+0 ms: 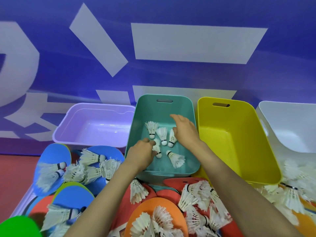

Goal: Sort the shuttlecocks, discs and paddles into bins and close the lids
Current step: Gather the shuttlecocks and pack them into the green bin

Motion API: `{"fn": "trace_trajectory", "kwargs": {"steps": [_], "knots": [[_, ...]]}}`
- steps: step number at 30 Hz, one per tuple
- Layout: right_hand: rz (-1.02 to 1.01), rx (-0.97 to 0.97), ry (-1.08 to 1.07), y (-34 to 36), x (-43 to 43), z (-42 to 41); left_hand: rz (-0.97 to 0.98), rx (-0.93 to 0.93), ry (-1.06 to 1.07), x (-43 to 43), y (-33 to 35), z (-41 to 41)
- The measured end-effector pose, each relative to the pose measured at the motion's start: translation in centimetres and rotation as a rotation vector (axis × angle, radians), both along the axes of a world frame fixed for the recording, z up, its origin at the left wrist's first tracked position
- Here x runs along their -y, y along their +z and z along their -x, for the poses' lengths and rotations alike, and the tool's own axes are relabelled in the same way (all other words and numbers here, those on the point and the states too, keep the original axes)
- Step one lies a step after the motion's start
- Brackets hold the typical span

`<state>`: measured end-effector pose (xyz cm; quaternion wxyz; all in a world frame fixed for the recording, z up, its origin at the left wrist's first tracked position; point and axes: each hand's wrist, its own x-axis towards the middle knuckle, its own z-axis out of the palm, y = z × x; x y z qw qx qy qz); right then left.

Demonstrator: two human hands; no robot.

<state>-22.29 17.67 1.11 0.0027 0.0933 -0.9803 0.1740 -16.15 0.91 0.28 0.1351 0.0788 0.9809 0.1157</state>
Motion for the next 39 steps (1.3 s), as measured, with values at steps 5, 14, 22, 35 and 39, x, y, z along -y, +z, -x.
{"fn": "trace_trajectory", "kwargs": {"steps": [5, 14, 22, 35, 39], "knots": [[0.048, -0.11, 0.035, 0.6, -1.3, -3.1, -0.188, -0.357, 0.031, 0.1, 0.2, -2.0], [0.377, -0.455, 0.206, -0.2, -2.3, -15.1, -0.492, -0.743, 0.202, 0.2, -2.1, -11.5], [0.215, -0.007, 0.537, -5.4, -0.9, -20.2, -0.238, -0.203, 0.366, 3.2, -8.0, -14.3], [-0.004, 0.271, 0.472, -5.7, 1.4, -21.0, -0.221, -0.281, 0.442, 3.7, -6.4, -13.0], [0.084, 0.113, 0.364, -5.2, 0.7, -21.1, -0.315, -0.456, 0.425, 3.8, -4.5, -14.5]]}}
